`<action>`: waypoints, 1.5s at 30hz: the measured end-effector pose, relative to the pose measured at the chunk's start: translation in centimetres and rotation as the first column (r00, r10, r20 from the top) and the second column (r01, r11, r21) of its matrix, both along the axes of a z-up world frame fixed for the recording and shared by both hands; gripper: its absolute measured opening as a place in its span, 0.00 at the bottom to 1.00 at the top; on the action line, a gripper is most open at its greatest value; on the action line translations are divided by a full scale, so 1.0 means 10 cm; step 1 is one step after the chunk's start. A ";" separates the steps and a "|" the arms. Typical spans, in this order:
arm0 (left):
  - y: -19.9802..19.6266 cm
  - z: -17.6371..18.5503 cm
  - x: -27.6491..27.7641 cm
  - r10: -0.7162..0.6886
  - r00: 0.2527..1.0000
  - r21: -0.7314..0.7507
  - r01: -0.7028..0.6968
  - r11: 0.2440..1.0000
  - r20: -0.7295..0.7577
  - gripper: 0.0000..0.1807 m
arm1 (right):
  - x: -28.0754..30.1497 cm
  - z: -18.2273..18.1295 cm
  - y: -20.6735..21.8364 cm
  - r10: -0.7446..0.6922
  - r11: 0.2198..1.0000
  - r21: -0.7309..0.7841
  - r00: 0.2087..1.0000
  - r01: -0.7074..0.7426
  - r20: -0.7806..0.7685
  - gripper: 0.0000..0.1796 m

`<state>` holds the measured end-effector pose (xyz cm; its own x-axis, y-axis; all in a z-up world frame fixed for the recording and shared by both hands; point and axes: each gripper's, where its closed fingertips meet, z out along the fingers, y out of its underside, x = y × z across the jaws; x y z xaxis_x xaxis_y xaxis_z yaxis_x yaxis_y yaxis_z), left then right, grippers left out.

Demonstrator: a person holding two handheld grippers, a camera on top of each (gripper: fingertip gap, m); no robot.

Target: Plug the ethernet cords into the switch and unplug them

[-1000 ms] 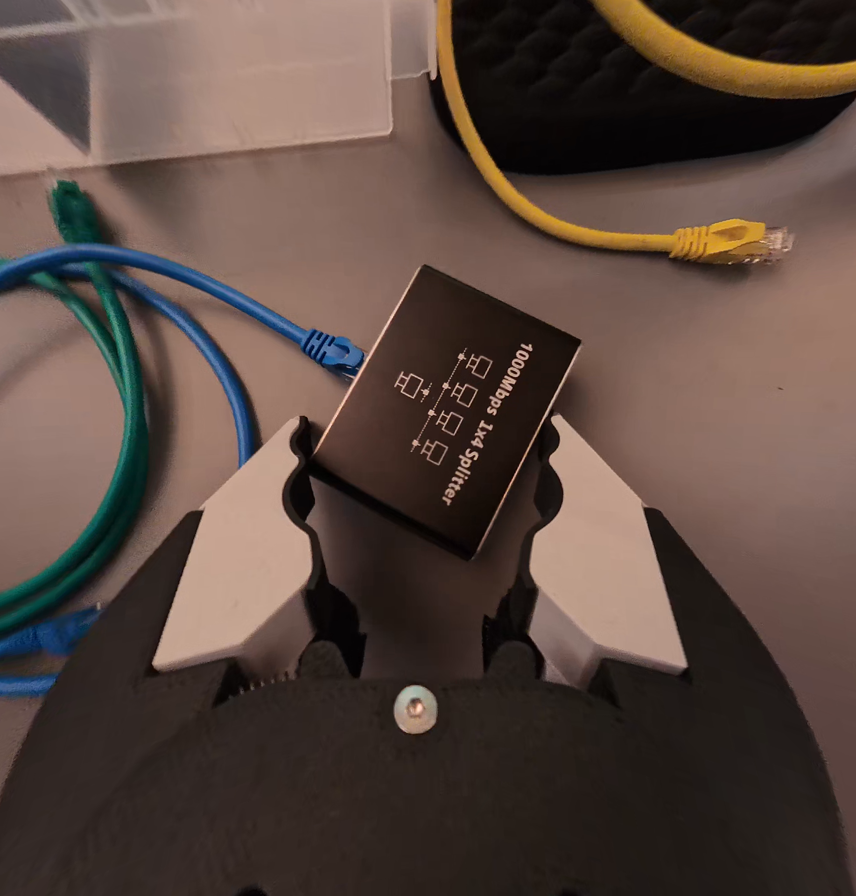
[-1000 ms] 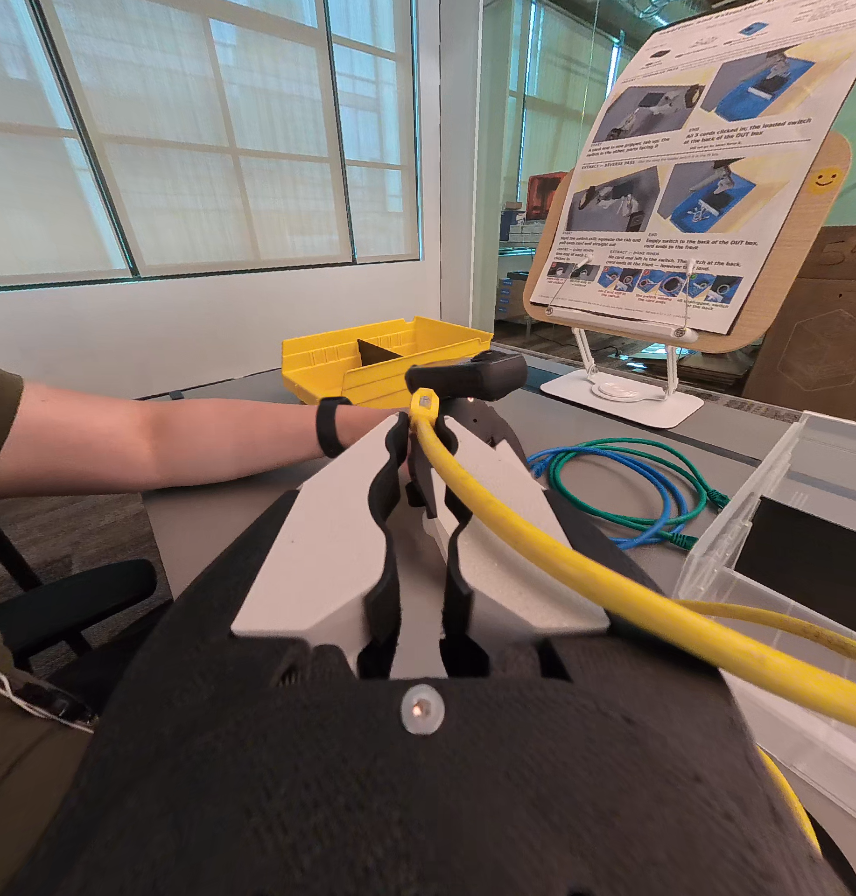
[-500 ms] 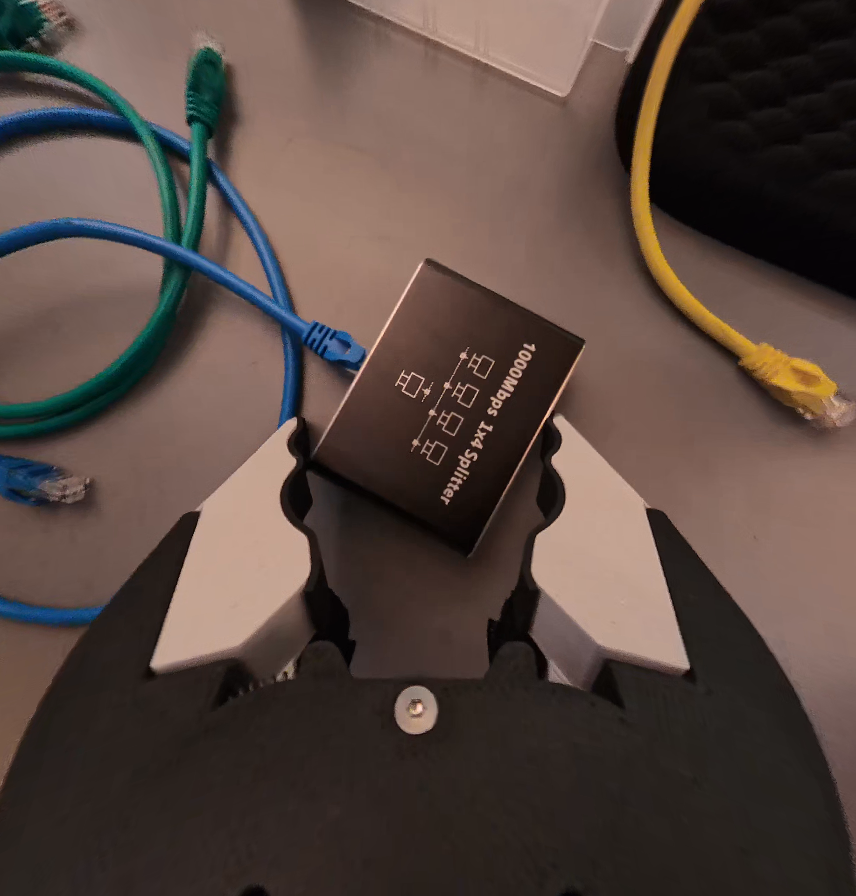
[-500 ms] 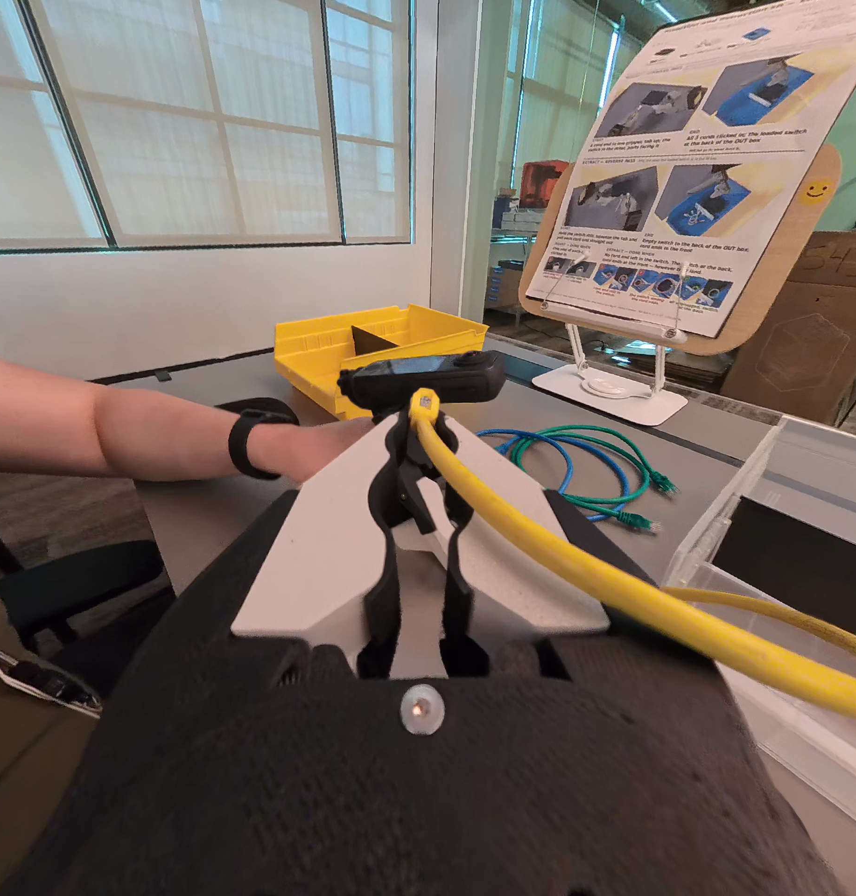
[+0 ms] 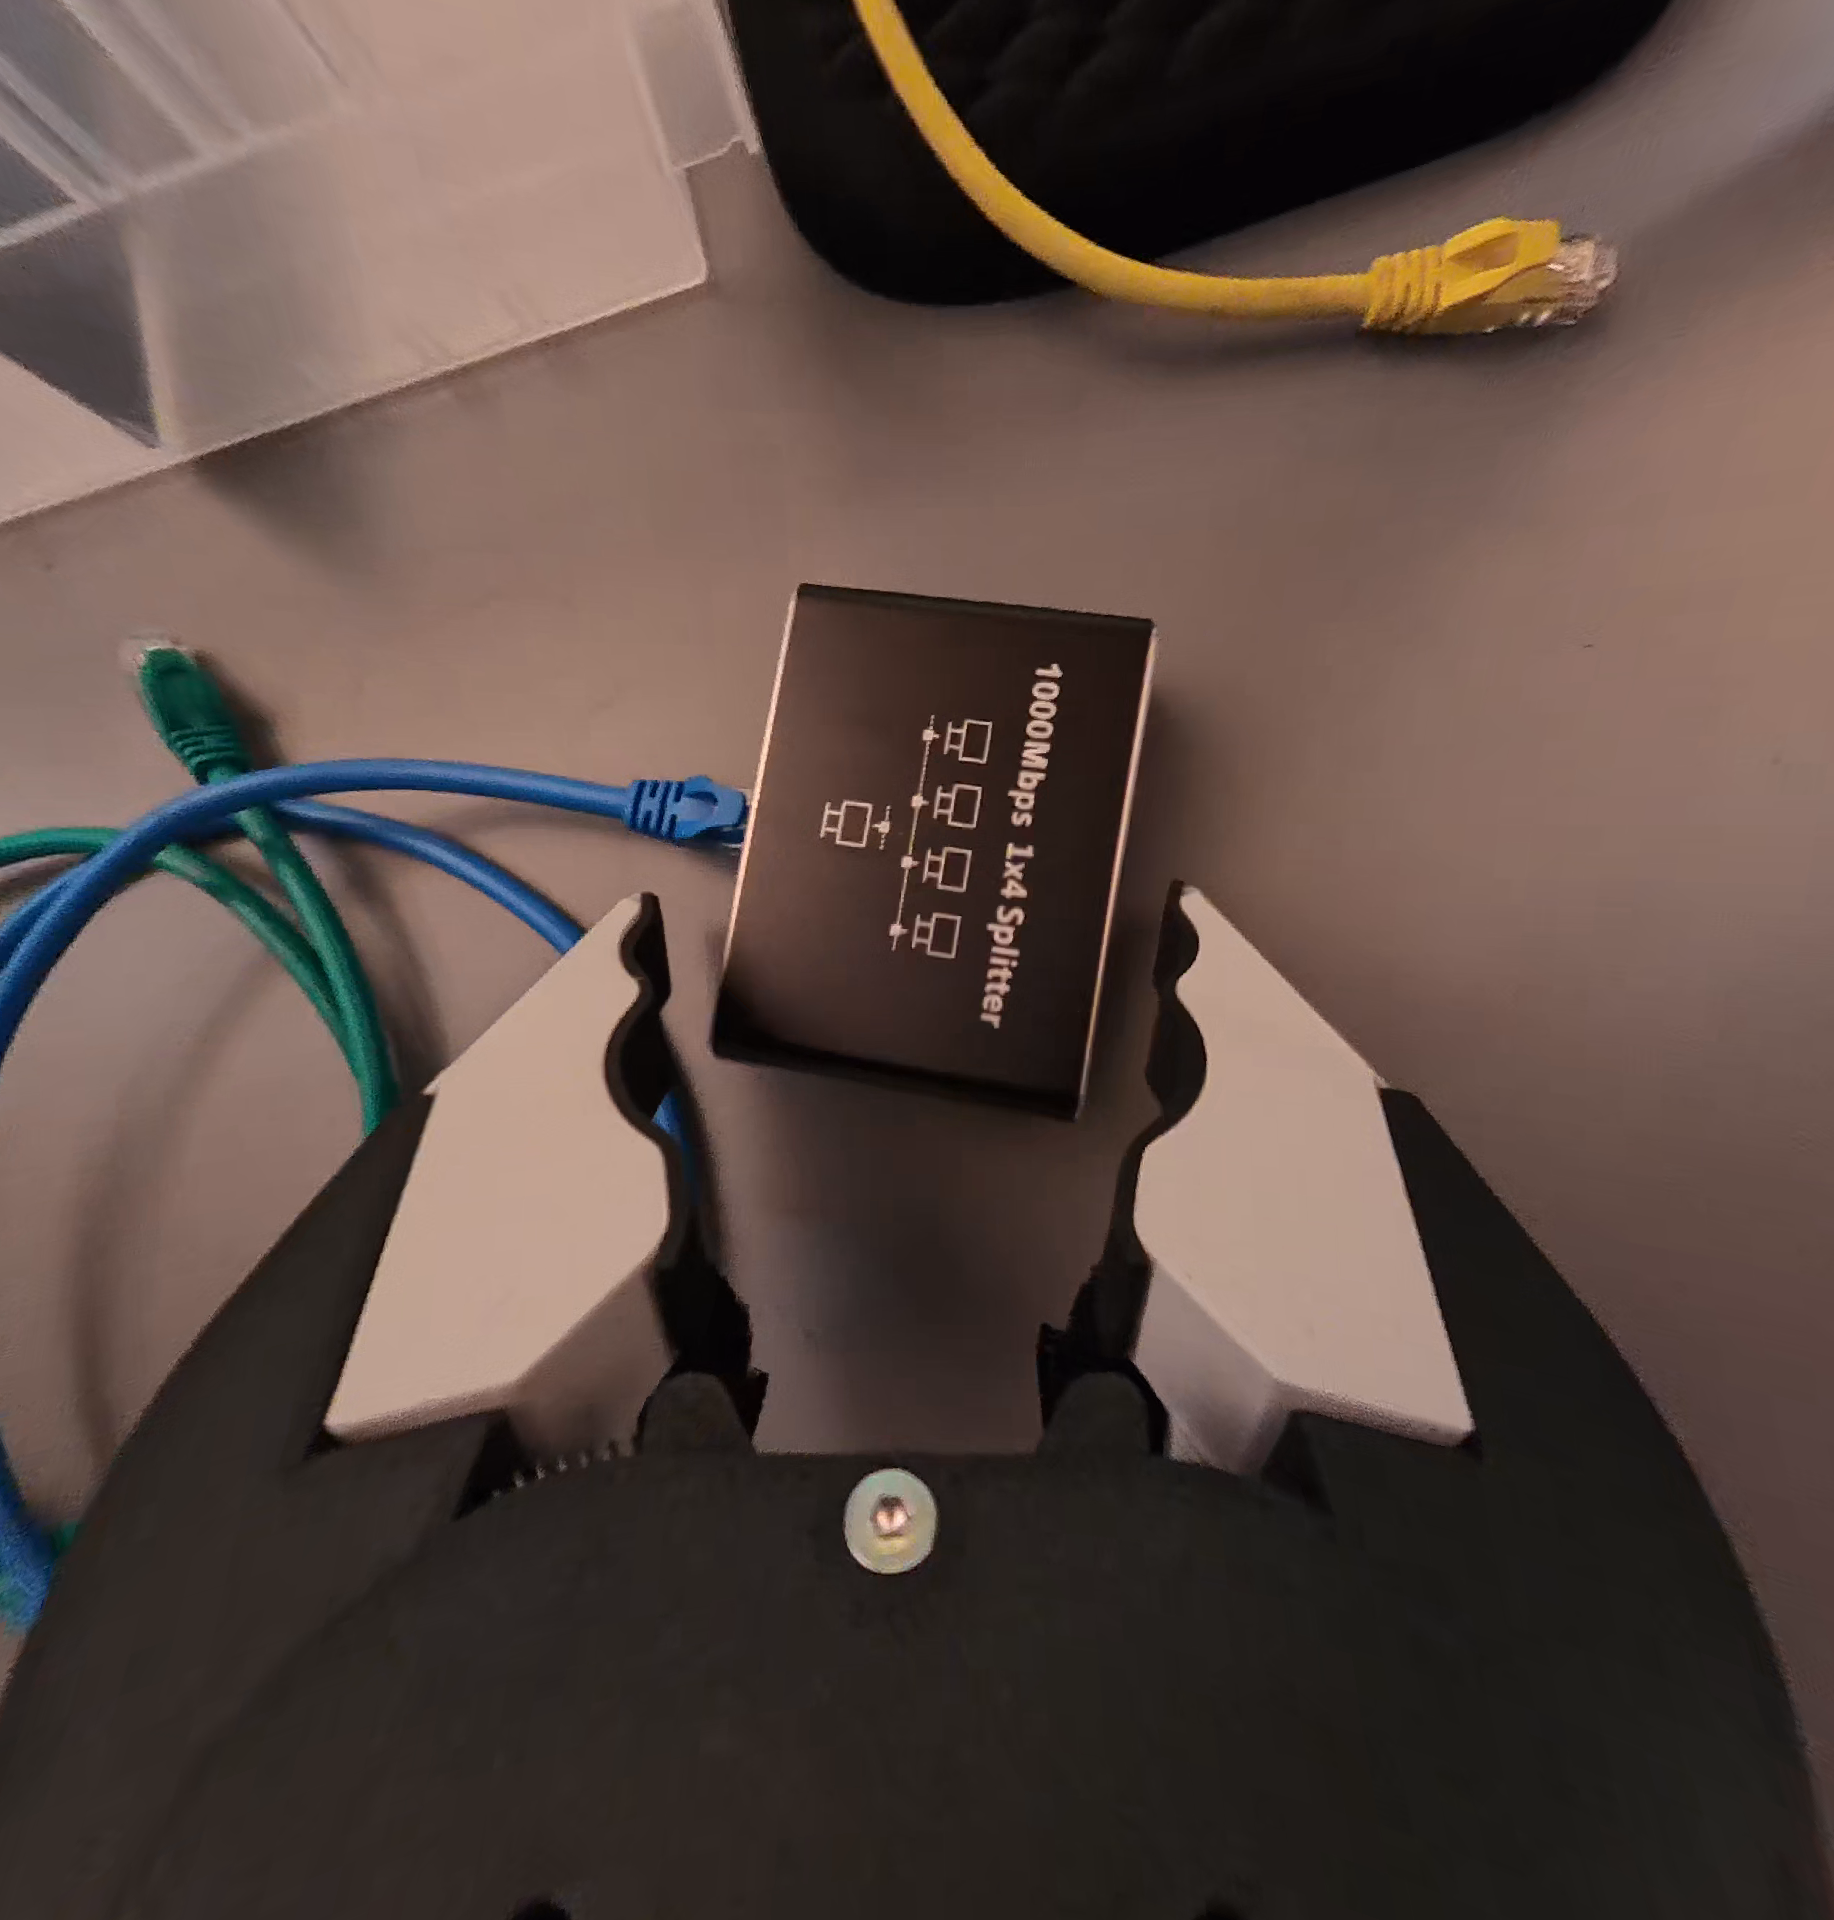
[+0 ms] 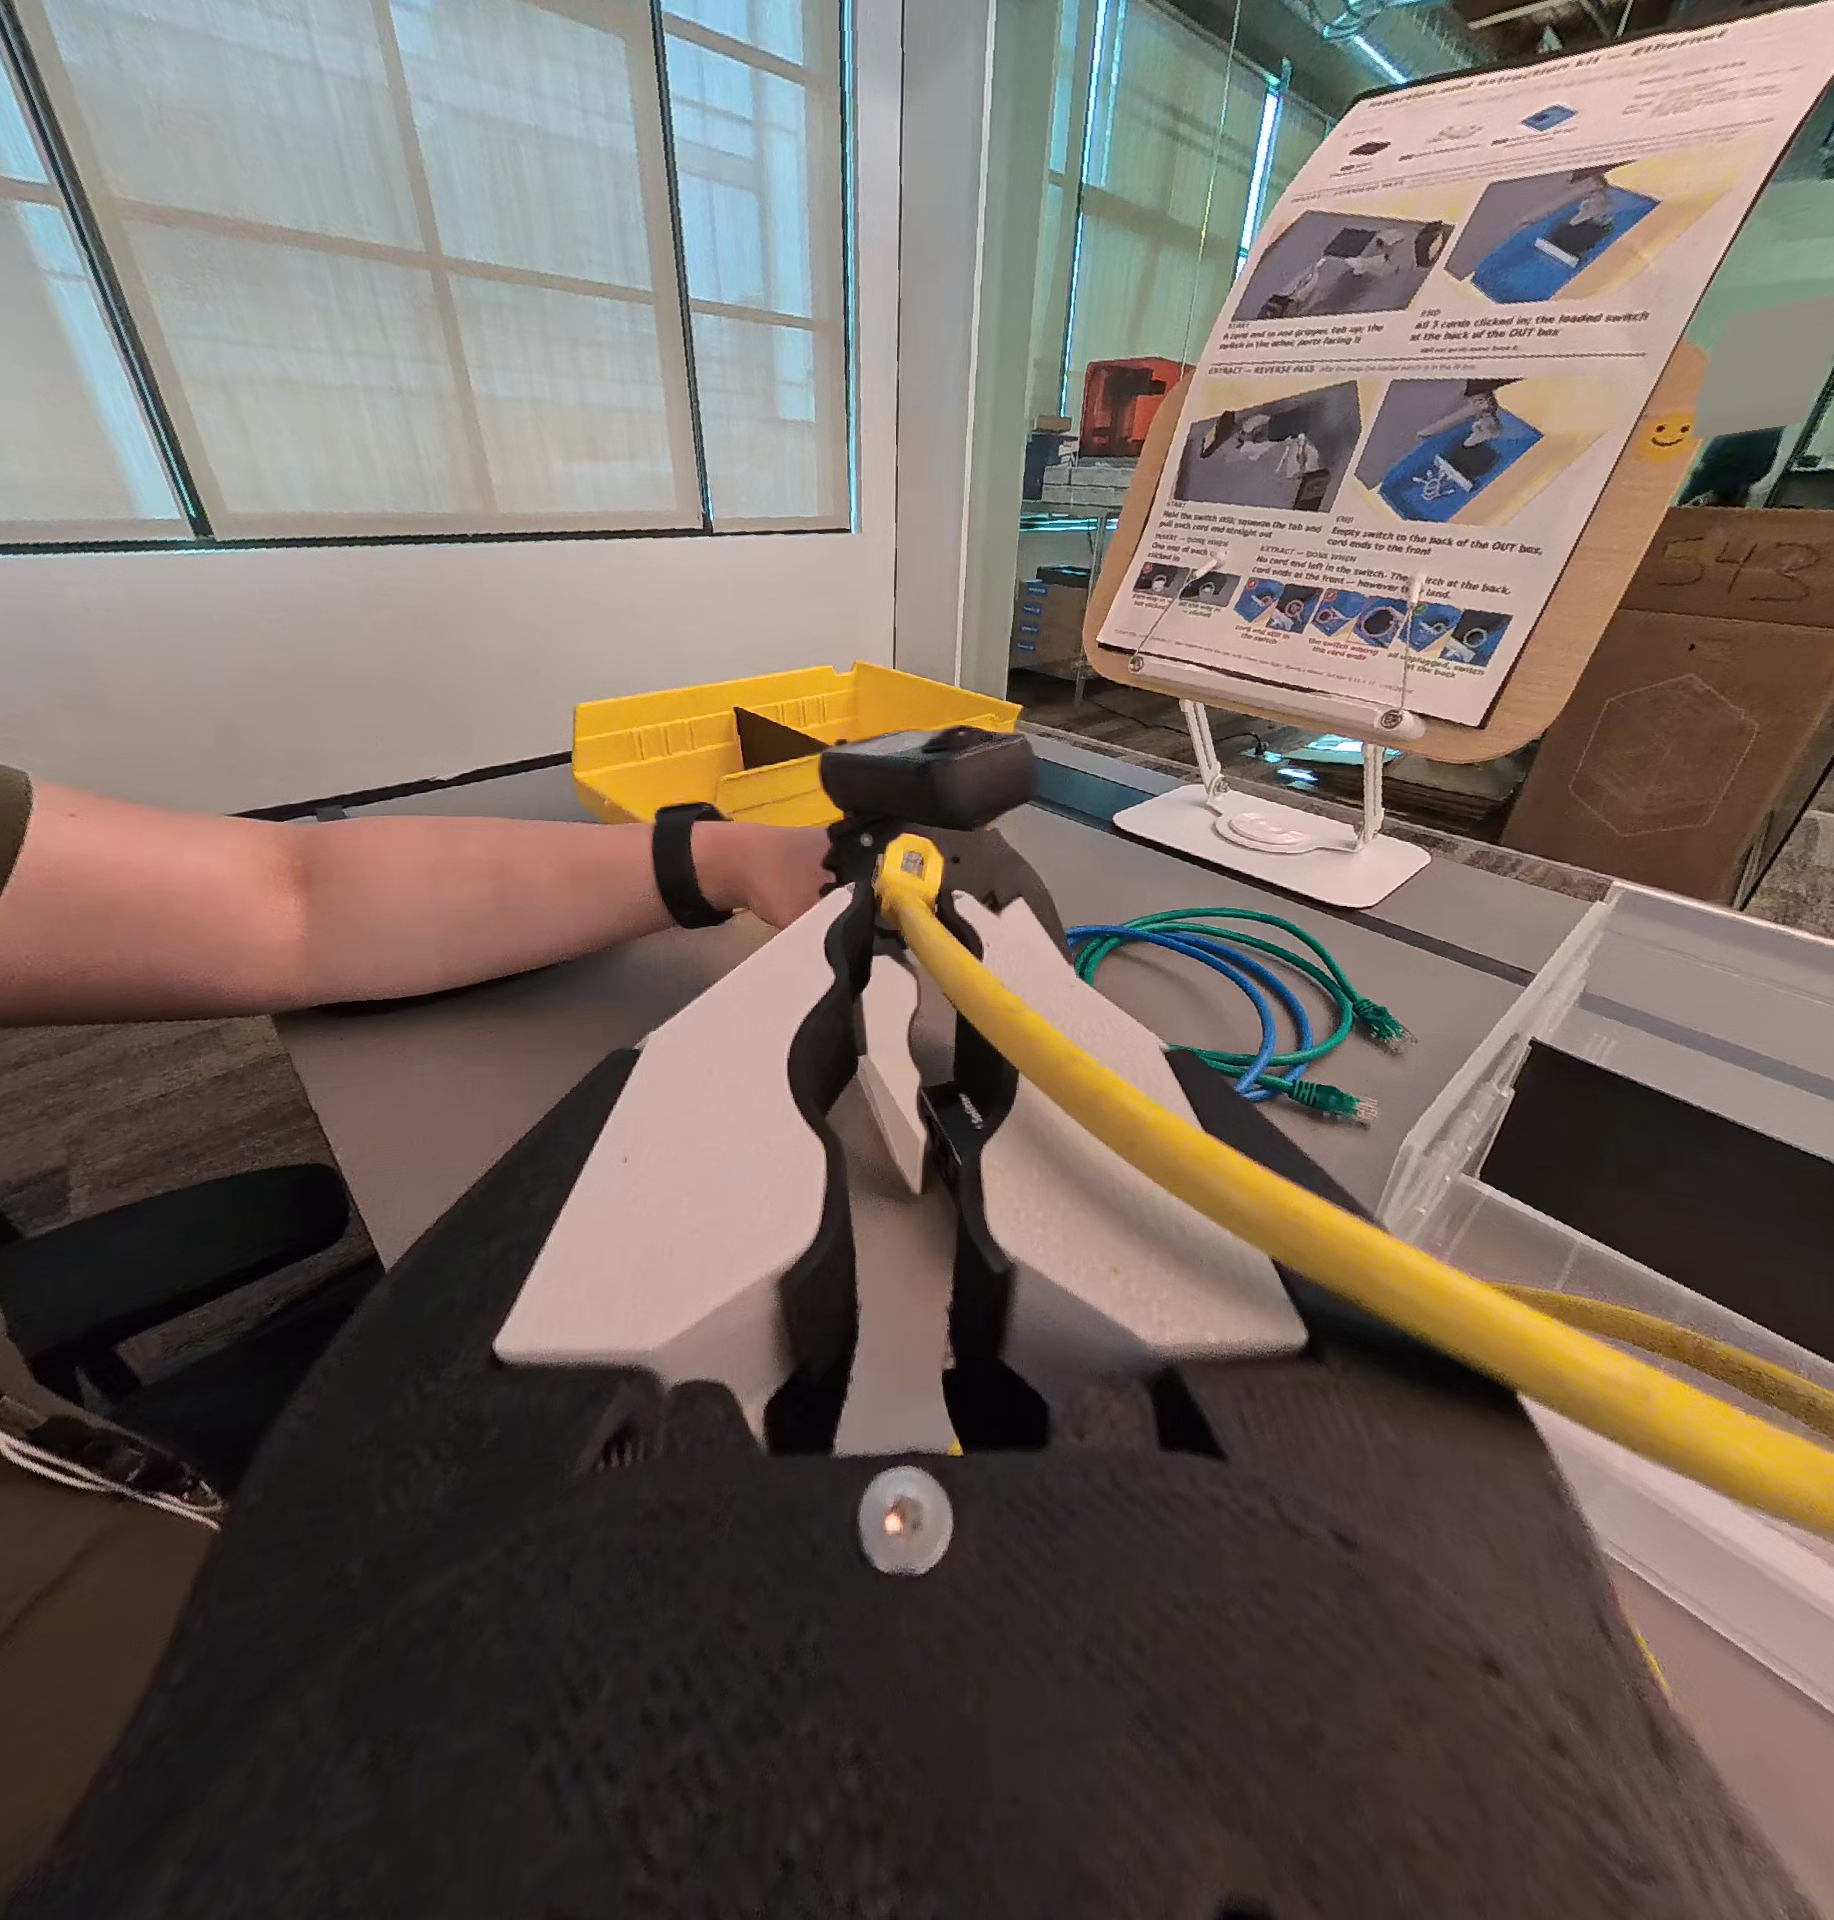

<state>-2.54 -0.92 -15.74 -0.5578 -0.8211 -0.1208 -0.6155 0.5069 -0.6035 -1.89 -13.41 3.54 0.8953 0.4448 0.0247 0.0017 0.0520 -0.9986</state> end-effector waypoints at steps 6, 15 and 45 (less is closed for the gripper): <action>-0.09 -0.04 0.02 0.028 0.994 -0.145 -0.042 0.989 -0.102 0.41 | 0.04 0.00 0.00 -0.006 1.000 0.017 0.999 0.007 -0.034 0.06; 0.26 -0.03 0.23 0.574 0.818 -0.034 -0.576 0.817 -0.048 0.42 | 0.06 -0.05 0.00 0.003 1.000 0.016 0.999 -0.002 -0.039 0.06; -0.11 0.68 0.26 0.429 0.895 -0.821 -0.332 0.464 -0.120 0.42 | 0.17 -0.30 0.38 -0.240 0.971 0.041 0.961 0.236 0.136 0.06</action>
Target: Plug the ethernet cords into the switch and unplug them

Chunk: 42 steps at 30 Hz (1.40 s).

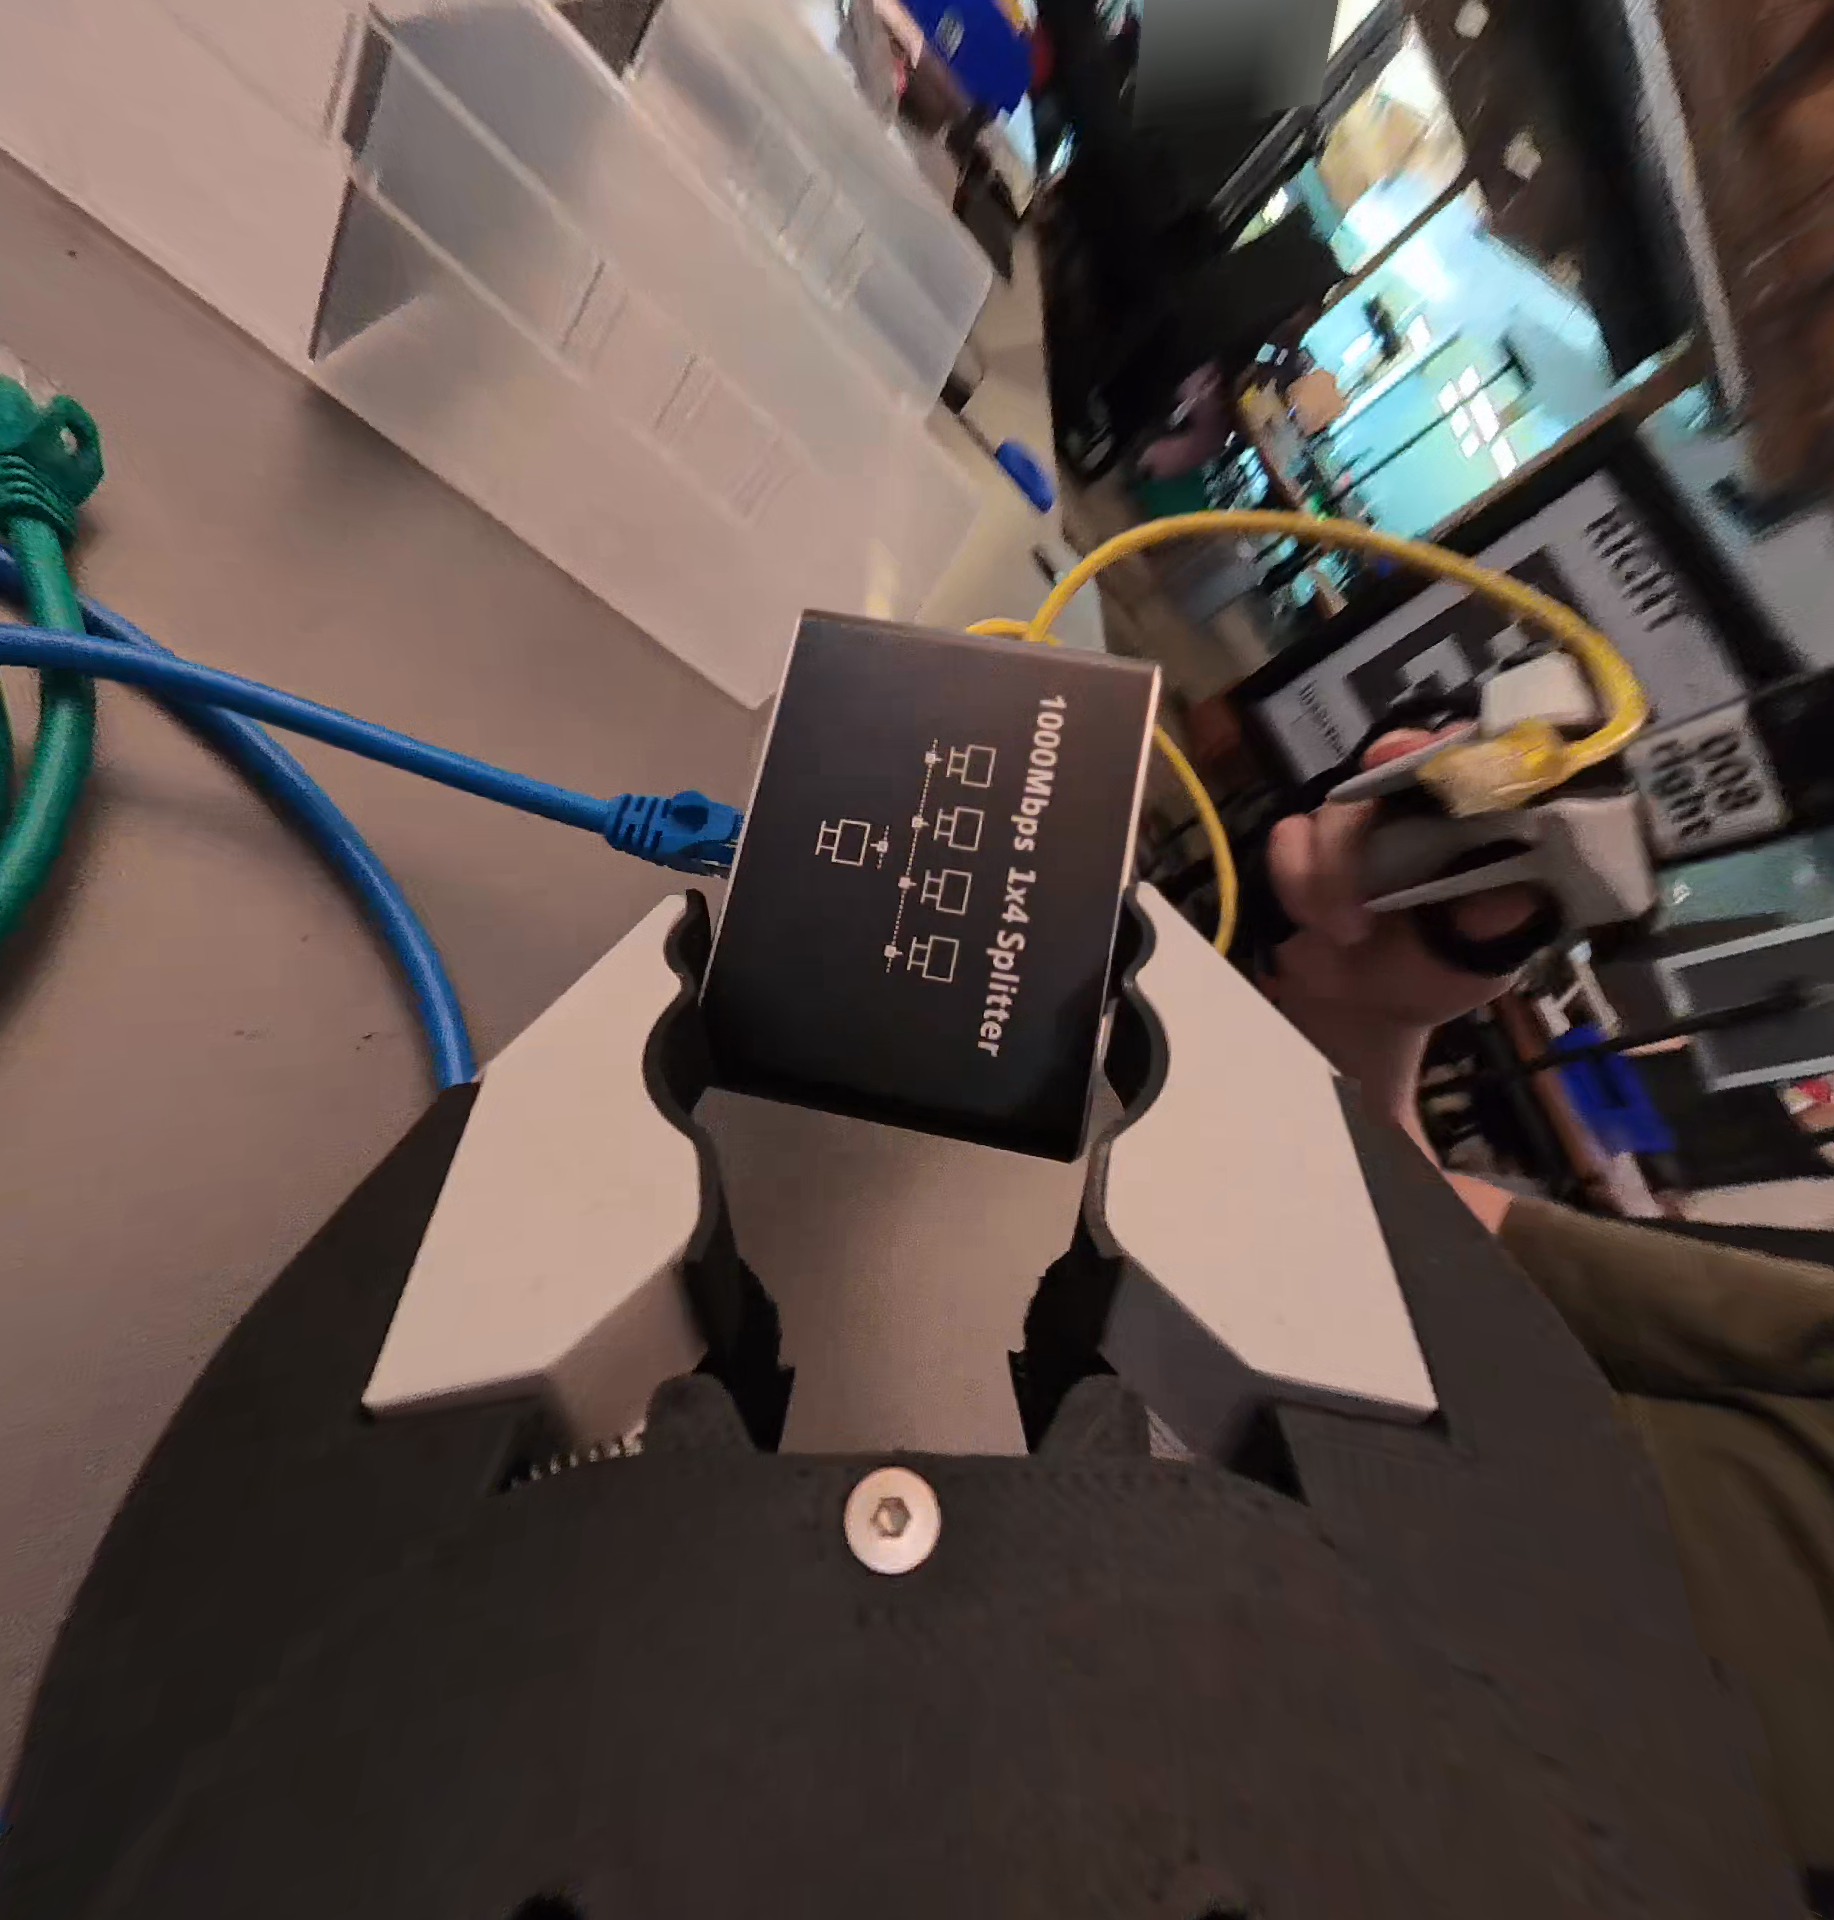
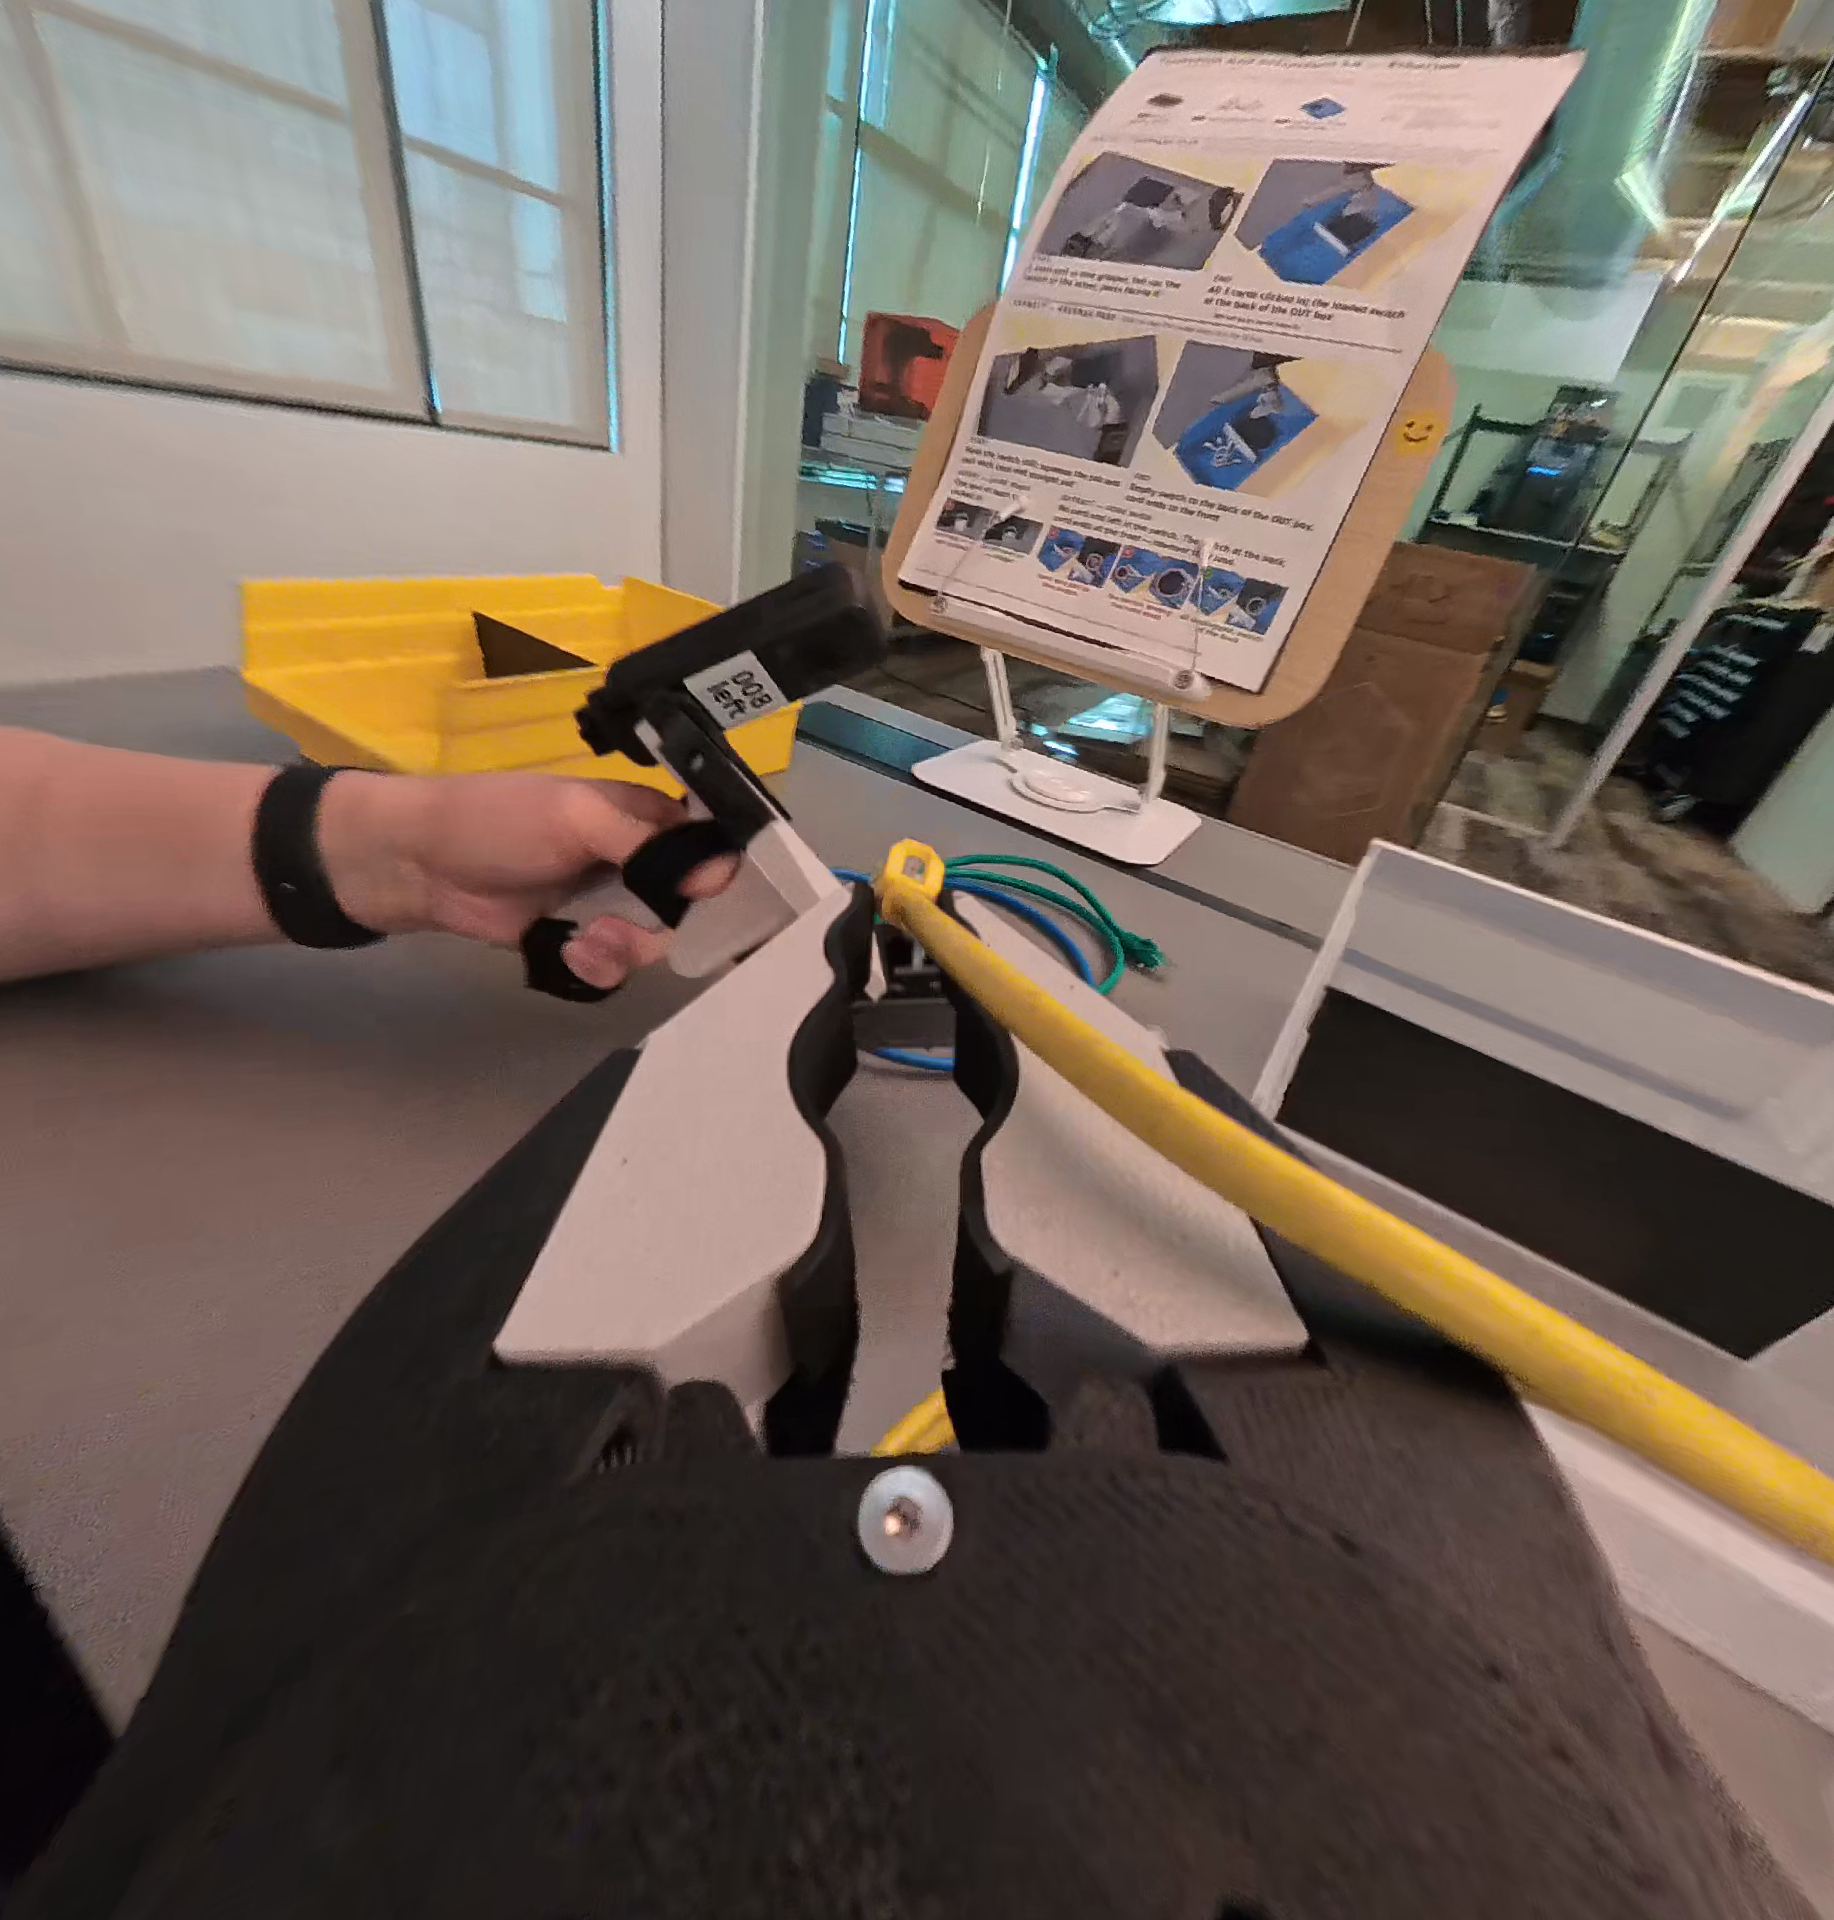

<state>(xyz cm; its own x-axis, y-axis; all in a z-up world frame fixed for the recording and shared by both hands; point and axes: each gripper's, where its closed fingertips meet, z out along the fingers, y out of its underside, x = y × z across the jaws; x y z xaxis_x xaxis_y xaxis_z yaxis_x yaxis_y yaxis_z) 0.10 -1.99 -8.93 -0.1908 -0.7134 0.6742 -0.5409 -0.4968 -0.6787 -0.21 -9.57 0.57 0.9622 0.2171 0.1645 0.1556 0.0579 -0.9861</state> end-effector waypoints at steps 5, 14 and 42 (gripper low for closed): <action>0.05 0.15 -0.03 0.049 0.998 -0.014 -0.049 0.999 0.042 0.42 | -0.07 -0.08 0.24 -0.083 0.995 -0.034 0.980 0.091 0.179 0.06; 0.00 0.20 -0.03 0.057 0.997 -0.004 -0.057 0.998 0.052 0.42 | -0.04 -0.21 0.43 -0.173 0.974 -0.082 0.929 0.211 0.327 0.06; -0.37 0.88 -0.17 -0.046 0.890 0.332 -0.121 0.936 0.453 0.40 | -0.26 0.35 0.07 -0.257 0.963 0.074 0.804 0.259 0.536 0.06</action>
